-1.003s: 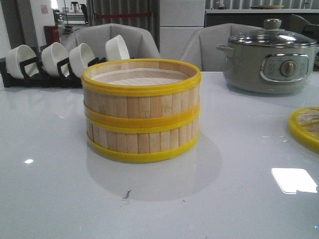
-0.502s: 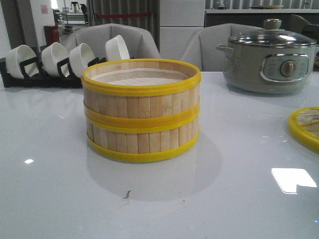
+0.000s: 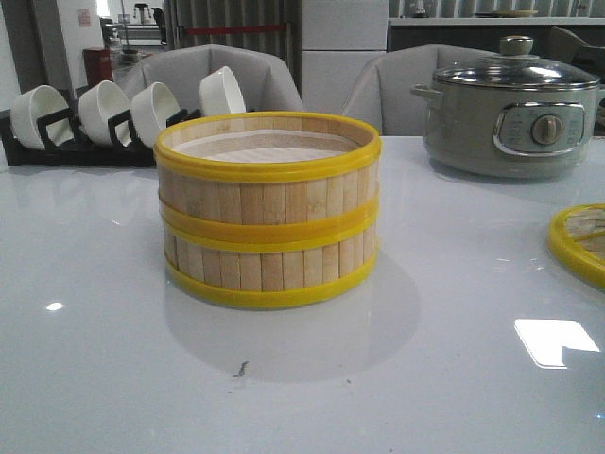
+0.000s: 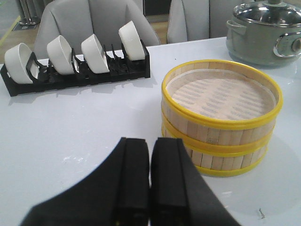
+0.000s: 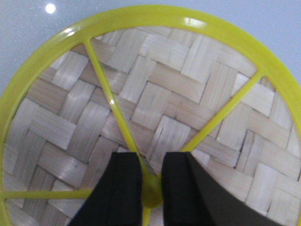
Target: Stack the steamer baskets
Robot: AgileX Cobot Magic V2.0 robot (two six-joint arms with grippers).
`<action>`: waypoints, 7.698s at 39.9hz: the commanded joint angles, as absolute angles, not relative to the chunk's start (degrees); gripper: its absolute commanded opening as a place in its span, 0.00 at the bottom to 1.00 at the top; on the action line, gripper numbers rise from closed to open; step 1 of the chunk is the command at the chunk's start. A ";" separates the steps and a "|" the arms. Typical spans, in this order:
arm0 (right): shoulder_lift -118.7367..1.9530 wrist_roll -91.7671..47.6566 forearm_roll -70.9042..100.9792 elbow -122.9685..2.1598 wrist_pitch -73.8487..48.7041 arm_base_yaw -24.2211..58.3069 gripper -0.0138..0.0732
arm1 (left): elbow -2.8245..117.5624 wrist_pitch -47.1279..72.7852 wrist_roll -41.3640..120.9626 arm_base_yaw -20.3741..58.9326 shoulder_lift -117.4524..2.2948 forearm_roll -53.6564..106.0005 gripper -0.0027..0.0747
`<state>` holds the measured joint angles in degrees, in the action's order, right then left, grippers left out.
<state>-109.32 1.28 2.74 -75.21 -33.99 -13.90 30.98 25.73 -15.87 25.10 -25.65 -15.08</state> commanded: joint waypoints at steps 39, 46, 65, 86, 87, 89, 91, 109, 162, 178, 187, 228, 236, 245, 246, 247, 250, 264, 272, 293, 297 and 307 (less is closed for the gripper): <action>-102.81 1.05 1.30 -109.39 -49.22 15.42 0.19 | 32.66 21.34 -16.45 25.04 -26.34 -15.13 0.16; -107.97 1.05 1.30 -118.54 -53.67 22.04 0.19 | 32.66 21.34 -16.45 25.04 -26.34 -15.13 0.16; -120.87 1.05 1.30 -131.71 -57.30 31.26 0.19 | 32.66 21.34 -16.45 25.04 -26.34 -15.13 0.16; -123.52 1.05 1.25 -131.71 -56.24 32.45 0.19 | 32.66 21.34 -16.45 25.04 -26.34 -15.13 0.16; -123.52 1.05 1.25 -131.71 -56.09 32.45 0.19 | 32.66 21.34 -16.45 25.04 -26.34 -15.13 0.16; -123.52 1.05 1.25 -131.71 -55.83 32.45 0.19 | 32.66 21.34 -16.45 25.04 -26.34 -15.13 0.16; -123.52 1.05 1.25 -131.71 -55.73 32.45 0.20 | 32.66 21.34 -16.45 25.04 -26.34 -15.13 0.16; -120.26 1.05 0.47 -131.71 -54.37 32.45 0.63 | 32.66 21.34 -16.45 25.04 -26.34 -15.13 0.16; -53.66 1.05 0.00 -49.02 -17.75 4.28 0.63 | 32.66 21.34 -16.45 25.04 -26.34 -15.13 0.16; -39.43 1.05 0.00 -29.57 -7.77 0.96 0.63 | 32.66 21.34 -16.45 25.04 -26.34 -15.13 0.16; -33.69 1.05 0.00 -21.69 -2.50 -0.03 0.63 | 32.66 21.34 -16.45 25.04 -26.34 -15.13 0.16; -25.28 1.05 0.00 -15.41 1.12 -2.83 0.21 | 32.66 21.34 -16.45 25.04 -26.34 -15.13 0.16; -25.28 1.05 0.00 -15.41 1.12 -2.83 0.21 | 32.66 21.34 -16.45 25.04 -26.34 -15.13 0.16; -25.28 1.05 0.00 -15.41 1.06 -2.83 0.21 | 32.66 21.34 -16.45 25.04 -26.34 -15.13 0.16; -25.28 1.05 0.00 -15.41 1.06 -2.83 0.21 | 32.66 21.34 -16.45 25.04 -26.34 -15.13 0.16; -25.28 1.05 0.00 -15.41 1.06 -2.83 0.21 | 32.66 21.34 -16.45 25.04 -26.34 -15.13 0.16; -25.28 1.05 0.00 -15.41 1.06 -2.83 0.21 | 32.66 21.34 -16.45 25.04 -26.34 -15.13 0.16; -25.28 1.05 0.00 -15.41 1.06 -2.83 0.21 | 32.66 20.96 -16.45 25.04 -26.34 -18.79 0.16; -25.28 1.05 0.00 -15.41 1.06 -2.83 0.21 | 32.66 20.66 -17.29 24.91 -26.34 -16.76 0.16; -25.28 1.05 0.00 -15.41 1.06 -2.83 0.21 | 26.69 10.81 -22.99 7.13 -15.76 -10.95 0.16; -25.28 1.05 0.00 -15.41 1.06 -2.83 0.21 | 22.00 5.65 -22.99 6.06 -12.68 -10.82 0.16; -25.28 1.05 0.00 -15.41 1.06 -2.83 0.21 | 9.82 -0.43 -22.99 5.54 -6.67 -9.00 0.16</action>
